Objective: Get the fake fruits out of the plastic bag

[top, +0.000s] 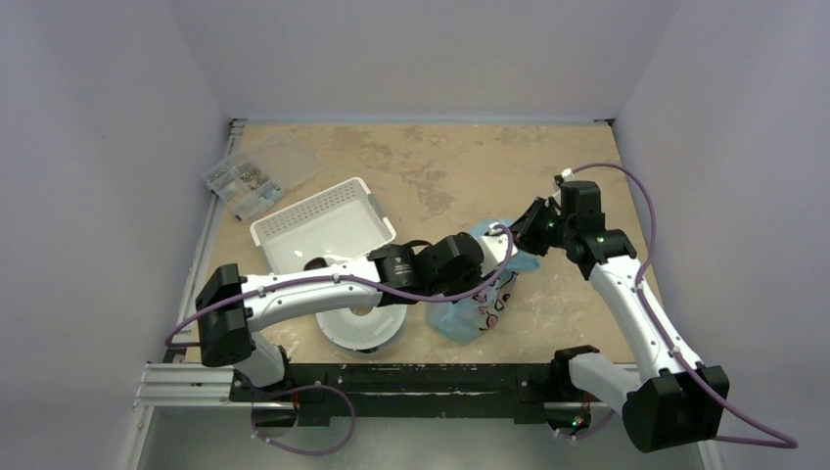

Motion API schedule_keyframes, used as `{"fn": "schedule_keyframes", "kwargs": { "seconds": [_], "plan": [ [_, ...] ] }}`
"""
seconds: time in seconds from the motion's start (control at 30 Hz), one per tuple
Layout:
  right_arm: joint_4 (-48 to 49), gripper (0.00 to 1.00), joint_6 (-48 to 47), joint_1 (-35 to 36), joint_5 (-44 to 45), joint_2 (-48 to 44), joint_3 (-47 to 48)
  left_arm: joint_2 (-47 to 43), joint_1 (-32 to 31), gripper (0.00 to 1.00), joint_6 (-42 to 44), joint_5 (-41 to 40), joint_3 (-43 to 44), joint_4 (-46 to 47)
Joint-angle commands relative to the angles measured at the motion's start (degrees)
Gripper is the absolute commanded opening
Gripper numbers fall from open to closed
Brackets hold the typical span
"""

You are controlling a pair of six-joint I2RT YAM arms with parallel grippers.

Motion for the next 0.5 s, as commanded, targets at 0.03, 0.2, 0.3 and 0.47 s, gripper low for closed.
{"fn": "schedule_keyframes", "kwargs": {
  "seconds": [0.03,0.2,0.3,0.47],
  "plan": [
    [1.59,0.00,0.62,0.28,0.82,-1.04,0.96,2.11,-0.32,0.34,-0.46,0.71,2.91,-1.00],
    [1.85,0.00,1.23,0.28,-0.06,-0.93,0.91,3.19,-0.32,0.36,-0.45,0.47,3.46,-1.78],
    [1.67,0.00,0.76,0.26,0.13,-0.21,1.39,3.63,-0.32,0.32,-0.07,0.98,4.03,-2.36],
    [2.16,0.00,0.98,0.27,0.98,0.39,1.91,3.14,-0.32,0.01,1.55,-0.57,4.07,-2.58]
  ]
}}
